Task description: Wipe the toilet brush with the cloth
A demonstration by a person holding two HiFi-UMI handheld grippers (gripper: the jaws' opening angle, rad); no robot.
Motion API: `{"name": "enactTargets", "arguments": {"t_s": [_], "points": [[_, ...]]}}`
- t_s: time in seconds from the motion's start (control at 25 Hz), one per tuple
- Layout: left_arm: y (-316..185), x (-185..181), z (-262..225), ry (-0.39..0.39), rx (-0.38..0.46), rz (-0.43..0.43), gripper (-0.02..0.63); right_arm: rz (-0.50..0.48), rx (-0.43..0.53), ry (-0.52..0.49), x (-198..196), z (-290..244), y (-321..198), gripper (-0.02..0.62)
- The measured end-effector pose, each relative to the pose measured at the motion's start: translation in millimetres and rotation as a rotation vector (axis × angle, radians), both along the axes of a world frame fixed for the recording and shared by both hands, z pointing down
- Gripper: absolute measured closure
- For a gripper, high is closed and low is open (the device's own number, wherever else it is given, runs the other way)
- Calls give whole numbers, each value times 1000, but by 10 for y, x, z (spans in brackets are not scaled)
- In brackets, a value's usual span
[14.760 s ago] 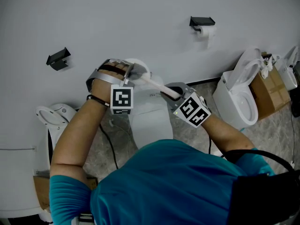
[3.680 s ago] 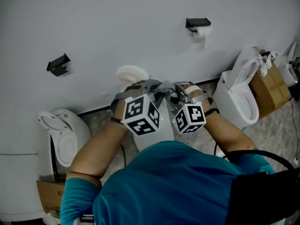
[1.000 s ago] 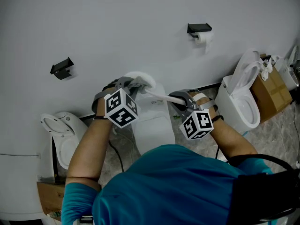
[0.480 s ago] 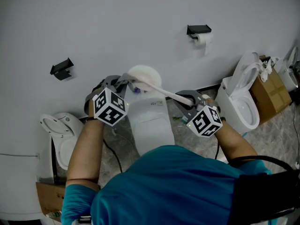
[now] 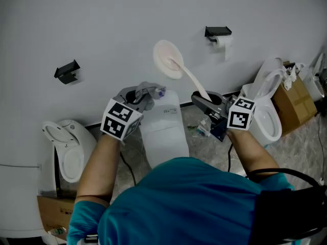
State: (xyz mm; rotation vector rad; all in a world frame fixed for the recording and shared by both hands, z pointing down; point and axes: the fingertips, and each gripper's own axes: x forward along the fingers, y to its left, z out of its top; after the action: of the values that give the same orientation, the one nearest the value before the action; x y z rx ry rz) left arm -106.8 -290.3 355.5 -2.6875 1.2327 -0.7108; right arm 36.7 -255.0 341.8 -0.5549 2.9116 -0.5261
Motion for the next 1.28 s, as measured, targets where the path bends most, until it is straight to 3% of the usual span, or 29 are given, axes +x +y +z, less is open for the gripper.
{"name": "enactTargets", "arguments": {"t_s": [0.2, 0.36, 0.64, 0.8, 0.96, 1.04, 1.12, 1.28], "points": [[156, 502, -54, 182, -55, 120, 569, -131, -108, -200, -239, -213, 110, 534], [221, 752, -257, 302, -37, 185, 569, -217, -160, -271, -410, -238, 215, 534], [211, 812, -449, 457, -51, 175, 569, -241, -173, -268, -519, -183, 273, 535], [210, 768, -500, 658, -129, 151, 569, -214, -123, -222, -548, -163, 338, 535], [121, 734, -560, 918, -275, 124, 569, -194, -90, -182, -588, -136, 359, 538], [91, 729, -562, 1000, -325, 113, 569, -197, -99, -183, -603, -118, 364, 541], [97, 749, -552, 980, -317, 114, 569, -203, -118, -193, -602, -101, 365, 543], [169, 816, -482, 765, -207, 146, 569, -203, -140, -195, -584, -72, 344, 543]]}}
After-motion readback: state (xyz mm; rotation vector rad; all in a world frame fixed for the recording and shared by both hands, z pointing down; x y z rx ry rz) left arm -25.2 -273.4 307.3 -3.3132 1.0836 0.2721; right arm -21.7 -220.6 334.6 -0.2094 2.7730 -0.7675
